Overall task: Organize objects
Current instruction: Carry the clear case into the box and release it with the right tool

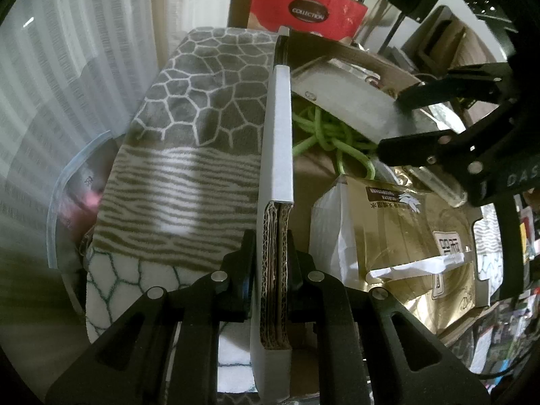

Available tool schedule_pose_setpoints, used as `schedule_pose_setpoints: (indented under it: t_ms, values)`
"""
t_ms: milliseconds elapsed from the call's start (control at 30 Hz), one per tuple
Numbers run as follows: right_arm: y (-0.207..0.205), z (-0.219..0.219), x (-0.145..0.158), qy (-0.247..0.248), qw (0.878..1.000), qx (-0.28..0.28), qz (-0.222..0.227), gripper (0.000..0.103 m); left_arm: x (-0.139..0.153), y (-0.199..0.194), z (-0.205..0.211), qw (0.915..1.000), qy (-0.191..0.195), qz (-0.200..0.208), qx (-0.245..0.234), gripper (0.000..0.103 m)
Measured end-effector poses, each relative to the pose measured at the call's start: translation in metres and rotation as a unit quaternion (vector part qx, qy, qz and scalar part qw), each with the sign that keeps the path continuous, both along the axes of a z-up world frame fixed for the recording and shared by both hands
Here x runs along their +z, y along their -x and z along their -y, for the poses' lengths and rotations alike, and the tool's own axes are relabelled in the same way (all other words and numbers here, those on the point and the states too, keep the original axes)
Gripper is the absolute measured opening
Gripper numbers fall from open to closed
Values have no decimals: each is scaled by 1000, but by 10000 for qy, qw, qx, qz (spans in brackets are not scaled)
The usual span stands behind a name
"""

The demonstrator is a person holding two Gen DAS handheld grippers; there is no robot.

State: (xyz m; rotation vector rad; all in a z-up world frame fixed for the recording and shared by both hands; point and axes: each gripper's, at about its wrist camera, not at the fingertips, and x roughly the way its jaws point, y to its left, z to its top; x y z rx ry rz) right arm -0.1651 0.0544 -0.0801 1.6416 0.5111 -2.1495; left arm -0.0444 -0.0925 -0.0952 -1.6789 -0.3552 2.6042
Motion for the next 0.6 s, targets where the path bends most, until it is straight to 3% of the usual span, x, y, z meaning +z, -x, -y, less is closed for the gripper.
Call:
schedule_pose_setpoints:
  t_ms: [333, 467, 600]
  values:
    - [-9, -4, -6, 158, 9984, 384, -396, 80, 0, 0, 1, 10000, -18, 2, -20, 12]
    - [-8, 1, -5, 25, 9973, 611, -407, 81, 0, 0, 1, 10000, -13, 6, -21, 12]
    - [-2, -2, -2, 127, 9992, 328, -187, 82, 0, 0, 1, 10000, -13, 4, -26, 12]
